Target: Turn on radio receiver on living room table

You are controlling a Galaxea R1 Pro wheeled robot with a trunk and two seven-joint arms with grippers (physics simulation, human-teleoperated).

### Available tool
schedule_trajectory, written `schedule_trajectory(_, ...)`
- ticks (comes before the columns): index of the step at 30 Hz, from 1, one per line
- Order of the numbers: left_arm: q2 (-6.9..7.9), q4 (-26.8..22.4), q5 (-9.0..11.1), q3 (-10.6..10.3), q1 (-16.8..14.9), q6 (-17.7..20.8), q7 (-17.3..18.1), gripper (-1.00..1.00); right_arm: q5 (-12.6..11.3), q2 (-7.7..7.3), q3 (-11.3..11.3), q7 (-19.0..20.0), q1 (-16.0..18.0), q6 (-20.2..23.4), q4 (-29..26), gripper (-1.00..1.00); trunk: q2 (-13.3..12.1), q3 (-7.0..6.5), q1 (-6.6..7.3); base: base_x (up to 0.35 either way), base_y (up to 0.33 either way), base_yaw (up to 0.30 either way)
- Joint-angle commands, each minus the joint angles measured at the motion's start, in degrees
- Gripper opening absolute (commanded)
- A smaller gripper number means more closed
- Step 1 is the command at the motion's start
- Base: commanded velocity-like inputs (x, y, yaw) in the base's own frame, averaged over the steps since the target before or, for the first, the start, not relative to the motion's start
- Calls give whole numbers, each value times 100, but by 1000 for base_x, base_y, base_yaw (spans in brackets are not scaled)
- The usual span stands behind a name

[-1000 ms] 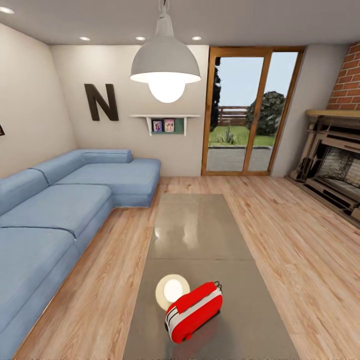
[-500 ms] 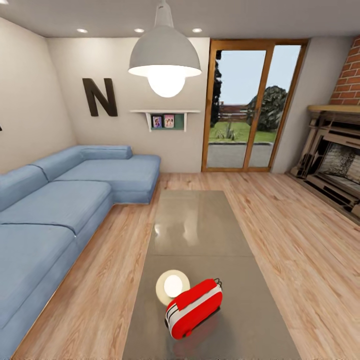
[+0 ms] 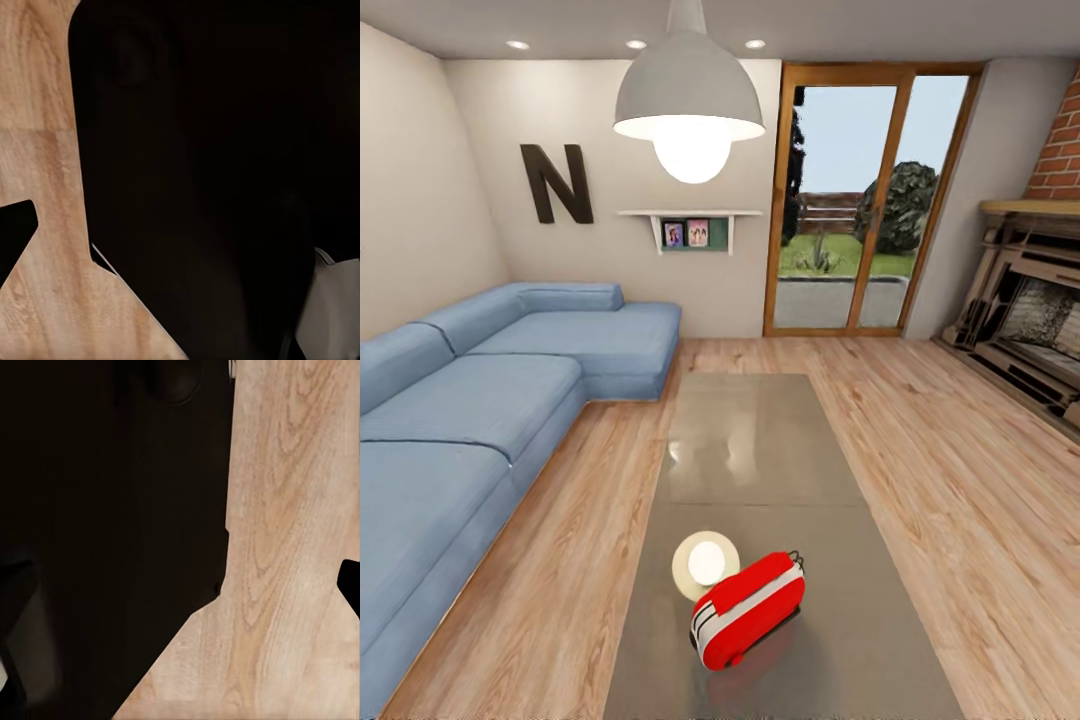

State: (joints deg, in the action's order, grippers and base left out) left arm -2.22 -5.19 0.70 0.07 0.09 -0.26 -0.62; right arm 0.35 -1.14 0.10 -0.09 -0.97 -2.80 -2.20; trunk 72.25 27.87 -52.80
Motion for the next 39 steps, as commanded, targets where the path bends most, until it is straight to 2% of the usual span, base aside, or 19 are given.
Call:
schedule_trajectory(1, 1, 0, 0, 1, 0, 0, 5, 100, 0, 0, 1, 0, 0, 0, 0, 100, 0, 10, 0, 0, 0, 0)
schedule_trajectory(17, 7, -52, -6, -27, 0, -6, 25, 100, 0, -6, -1, 0, 0, -1, -7, 100, 0, 160, 0, 0, 0, 0)
schedule_trajectory(22, 18, -261, -47, -42, 0, 34, 4, 100, -7, -48, -1, 34, 0, 46, -261, 100, 0, 204, 0, 0, 0, -5)
schedule_trajectory(25, 86, -426, -47, -46, 0, 10, 14, 100, -8, -144, -1, 73, 1, 44, -408, 100, 0, 221, 0, 0, 0, -11)
schedule_trajectory(29, 183, -909, -33, -35, 0, -4, 57, 100, -10, -309, -9, 94, 5, 27, -737, 100, 0, 238, 0, 0, 0, -7)
schedule_trajectory(34, 293, -1543, -34, -34, 0, 2, 88, 100, -47, -645, -46, 84, 6, 66, -1211, 100, 0, 265, 0, 0, 0, -60)
schedule_trajectory(35, 342, -1680, -29, -31, 0, 6, 91, 100, -57, -750, -52, 74, 4, 78, -1326, 100, 0, 272, 0, 0, 0, -88)
schedule_trajectory(39, 520, -1979, -11, -27, 0, 23, 101, 100, -72, -943, -59, 51, 5, 105, -1609, 100, 0, 300, 0, 0, 0, -97)
